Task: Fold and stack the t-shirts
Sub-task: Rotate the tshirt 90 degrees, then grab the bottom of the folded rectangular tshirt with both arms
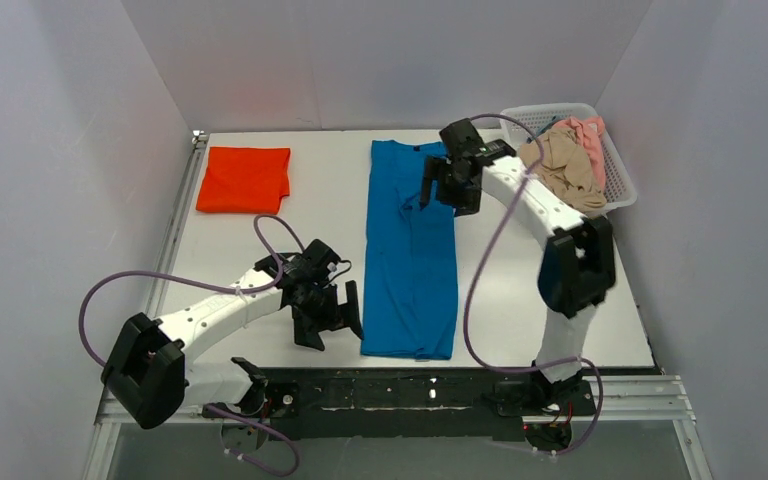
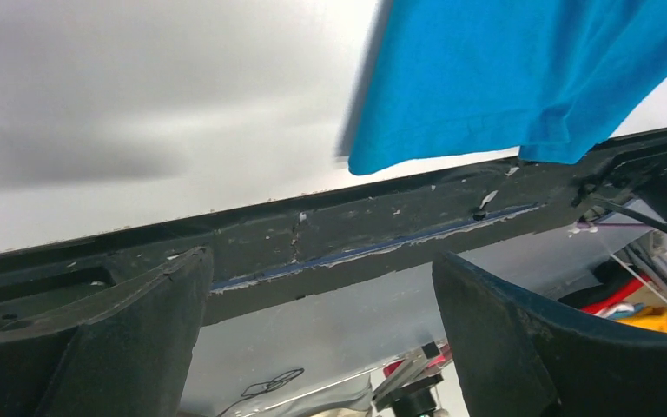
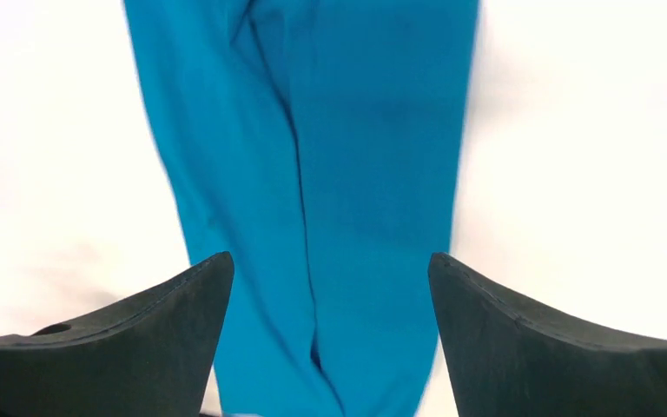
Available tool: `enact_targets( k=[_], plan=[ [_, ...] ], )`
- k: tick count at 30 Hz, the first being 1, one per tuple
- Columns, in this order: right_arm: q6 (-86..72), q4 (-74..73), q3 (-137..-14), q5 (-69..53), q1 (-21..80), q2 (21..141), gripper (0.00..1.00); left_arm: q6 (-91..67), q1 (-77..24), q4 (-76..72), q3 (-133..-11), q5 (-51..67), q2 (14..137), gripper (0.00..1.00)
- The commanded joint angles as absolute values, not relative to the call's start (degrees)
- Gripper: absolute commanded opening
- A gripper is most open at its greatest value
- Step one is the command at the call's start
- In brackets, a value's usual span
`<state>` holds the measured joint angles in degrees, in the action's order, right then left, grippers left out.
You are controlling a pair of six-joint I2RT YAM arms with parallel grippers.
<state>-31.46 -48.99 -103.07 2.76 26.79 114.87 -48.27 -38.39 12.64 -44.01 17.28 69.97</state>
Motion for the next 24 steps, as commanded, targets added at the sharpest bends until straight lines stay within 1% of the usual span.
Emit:
enact_targets(
  k=[1,4,7,9,10,12,13,17,20,24],
  plan=[
    [-35.8,-40.7,-82.2,0.6,28.7,93.6,0.89,-50.7,-41.5,15.3,-44.6,14.3,73.7,0.98],
    [-40.5,-37.8,-65.3,-3.8,30.7,80.8,0.87,-52.1,-42.4,11.6,-43.3,13.6,75.1,0.91],
    [-43.7,-38.6,-51.9,-6.9,31.3,70.0,0.84,-52.9,-44.2,8.4,-42.7,13.8,77.8,0.86],
    [-45.8,-39.5,-45.6,-9.1,32.0,64.8,0.81,-53.4,-45.3,6.8,-42.8,13.7,80.3,0.82],
    [-46.4,-39.6,-43.2,-10.7,32.6,63.0,0.79,-53.6,-45.5,6.1,-43.0,14.0,81.5,0.77],
    [-48.5,-39.3,-38.6,-12.1,34.2,59.5,0.77,-54.0,-45.8,4.8,-43.2,14.5,83.8,0.70],
    [-49.1,-38.6,-36.7,-12.4,34.6,58.4,0.76,-54.3,-46.1,4.2,-43.2,14.7,84.7,0.67],
    [-51.4,-35.5,-31.9,-14.6,35.1,57.3,0.69,-55.5,-47.0,1.4,-42.4,14.9,87.5,0.64],
    [-52.6,-32.8,-30.0,-15.8,36.5,58.7,0.65,-56.1,-47.3,0.4,-42.3,14.8,89.6,0.58],
    [-53.7,-29.1,-29.5,-16.5,38.5,62.1,0.60,-56.8,-47.4,0.4,-42.4,14.8,91.3,0.42]
  ],
)
